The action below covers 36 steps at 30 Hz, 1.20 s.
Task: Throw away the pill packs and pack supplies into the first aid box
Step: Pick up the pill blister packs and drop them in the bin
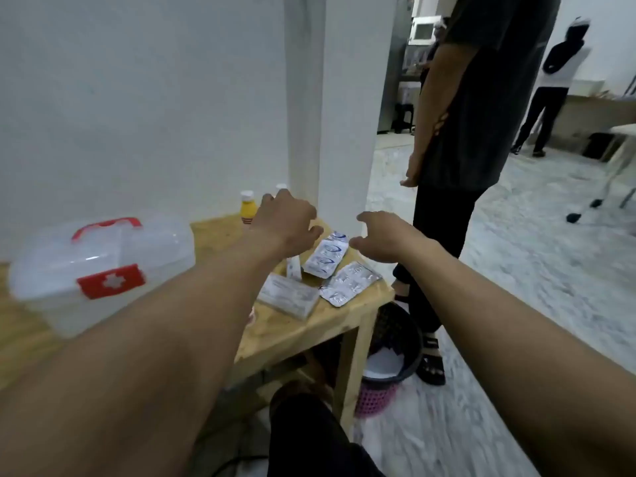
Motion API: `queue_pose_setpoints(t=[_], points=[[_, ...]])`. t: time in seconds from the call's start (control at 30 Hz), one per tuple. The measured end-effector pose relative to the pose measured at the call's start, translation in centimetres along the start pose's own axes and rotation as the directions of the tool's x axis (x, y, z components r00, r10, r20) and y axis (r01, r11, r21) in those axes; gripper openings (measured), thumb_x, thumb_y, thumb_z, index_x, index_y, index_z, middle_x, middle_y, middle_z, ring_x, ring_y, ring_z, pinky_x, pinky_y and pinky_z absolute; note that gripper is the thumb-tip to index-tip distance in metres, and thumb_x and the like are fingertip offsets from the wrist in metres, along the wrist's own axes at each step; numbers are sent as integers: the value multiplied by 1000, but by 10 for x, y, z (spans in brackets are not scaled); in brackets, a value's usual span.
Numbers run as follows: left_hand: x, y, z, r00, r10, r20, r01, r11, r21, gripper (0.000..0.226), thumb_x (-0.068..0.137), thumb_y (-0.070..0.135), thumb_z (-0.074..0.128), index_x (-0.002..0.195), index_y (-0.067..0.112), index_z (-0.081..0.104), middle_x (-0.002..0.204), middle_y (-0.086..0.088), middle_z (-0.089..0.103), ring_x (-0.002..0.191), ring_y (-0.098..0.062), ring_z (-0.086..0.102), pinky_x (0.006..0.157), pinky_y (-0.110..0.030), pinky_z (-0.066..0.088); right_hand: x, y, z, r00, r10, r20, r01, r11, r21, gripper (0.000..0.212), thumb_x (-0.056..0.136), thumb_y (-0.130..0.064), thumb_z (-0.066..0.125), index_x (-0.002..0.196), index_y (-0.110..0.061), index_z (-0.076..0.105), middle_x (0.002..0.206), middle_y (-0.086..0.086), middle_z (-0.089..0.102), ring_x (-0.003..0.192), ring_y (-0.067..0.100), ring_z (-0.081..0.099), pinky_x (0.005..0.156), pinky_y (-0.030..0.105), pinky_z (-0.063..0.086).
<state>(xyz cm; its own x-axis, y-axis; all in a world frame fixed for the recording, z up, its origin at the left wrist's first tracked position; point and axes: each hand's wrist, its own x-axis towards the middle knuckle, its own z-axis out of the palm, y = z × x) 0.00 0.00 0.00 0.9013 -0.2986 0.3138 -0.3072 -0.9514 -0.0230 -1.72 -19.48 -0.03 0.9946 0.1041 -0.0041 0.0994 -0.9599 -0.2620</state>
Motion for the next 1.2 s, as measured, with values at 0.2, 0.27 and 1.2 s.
queue_pose_setpoints(t=[0.2,0.27,1.2], points=[[10,18,30,986,6,169,-27,992,126,42,92,52,53,113,20,70,117,-8,67,116,-31,51,97,-42,38,2,16,24,974,86,211,-89,996,2,78,85,-52,68,148,-13,42,149,7,47,131,27,48,100,35,44],[15,21,39,980,3,199,-36,986,165,43,90,54,56,114,20,68,116,-7,68,116,-29,52,97,-43,37,6,20,26,962,119,246,-121,993,-9,72,80,-56,72,132,-10,56,133,8,59,117,27,58,92,36,50],[98,51,43,884,-401,242,468,731,-497,16,80,20,72,92,10,69,93,-4,68,66,-16,56,59,-26,46,21,104,3,918,370,145,-356,602,715,36,77,-11,83,56,-14,54,52,-2,58,56,13,54,53,27,44]])
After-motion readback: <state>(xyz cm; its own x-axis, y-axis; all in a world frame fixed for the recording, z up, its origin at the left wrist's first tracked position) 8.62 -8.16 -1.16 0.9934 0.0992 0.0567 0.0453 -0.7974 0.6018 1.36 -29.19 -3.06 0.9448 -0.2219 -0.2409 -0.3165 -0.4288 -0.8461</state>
